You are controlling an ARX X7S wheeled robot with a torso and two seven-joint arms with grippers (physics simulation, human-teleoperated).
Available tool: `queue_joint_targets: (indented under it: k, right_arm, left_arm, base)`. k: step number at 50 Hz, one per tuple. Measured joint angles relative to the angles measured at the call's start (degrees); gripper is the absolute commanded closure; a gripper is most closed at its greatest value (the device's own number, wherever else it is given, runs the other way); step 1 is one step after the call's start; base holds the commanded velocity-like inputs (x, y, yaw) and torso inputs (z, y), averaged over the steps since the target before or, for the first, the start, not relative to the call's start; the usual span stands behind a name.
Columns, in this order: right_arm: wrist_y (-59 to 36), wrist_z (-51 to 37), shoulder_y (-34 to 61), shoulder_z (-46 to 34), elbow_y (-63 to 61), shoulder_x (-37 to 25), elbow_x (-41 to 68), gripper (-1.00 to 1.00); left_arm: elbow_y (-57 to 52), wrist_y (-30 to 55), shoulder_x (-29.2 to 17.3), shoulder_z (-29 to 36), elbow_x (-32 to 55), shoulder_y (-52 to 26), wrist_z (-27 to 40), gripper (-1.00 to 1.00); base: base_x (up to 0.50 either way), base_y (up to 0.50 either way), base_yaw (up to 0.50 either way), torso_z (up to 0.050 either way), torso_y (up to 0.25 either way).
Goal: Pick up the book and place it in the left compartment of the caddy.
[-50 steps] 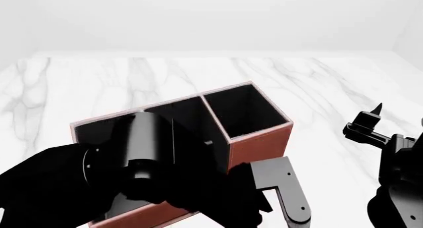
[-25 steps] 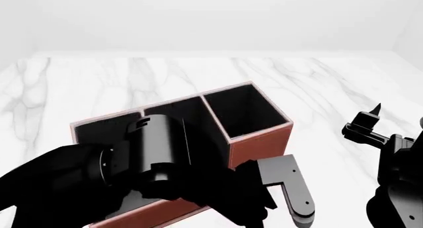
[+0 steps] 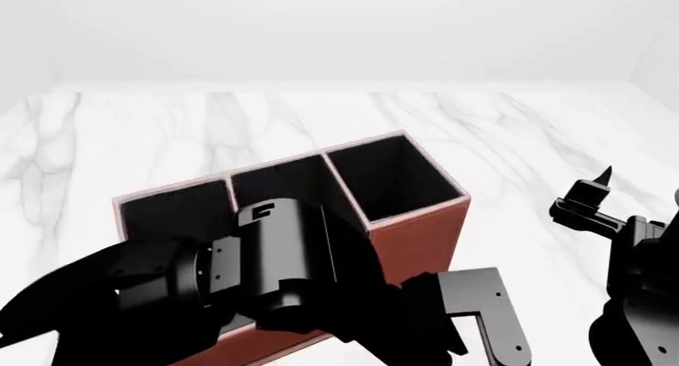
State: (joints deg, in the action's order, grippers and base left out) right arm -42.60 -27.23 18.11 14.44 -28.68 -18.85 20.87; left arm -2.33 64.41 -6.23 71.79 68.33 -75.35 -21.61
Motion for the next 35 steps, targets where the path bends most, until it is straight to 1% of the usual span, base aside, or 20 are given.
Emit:
queue_joint_targets:
  k: [35]
  right_arm:
    - [1.44, -0.10, -0.95, -0.03, 0.53, 0.05, 0.43, -1.00]
  left_arm:
    - [7.47, -6.36, 1.44, 5.10, -4.69, 4.26, -6.82, -1.00]
  base:
    - [0.00, 0.00, 0.00, 0.000, 0.000]
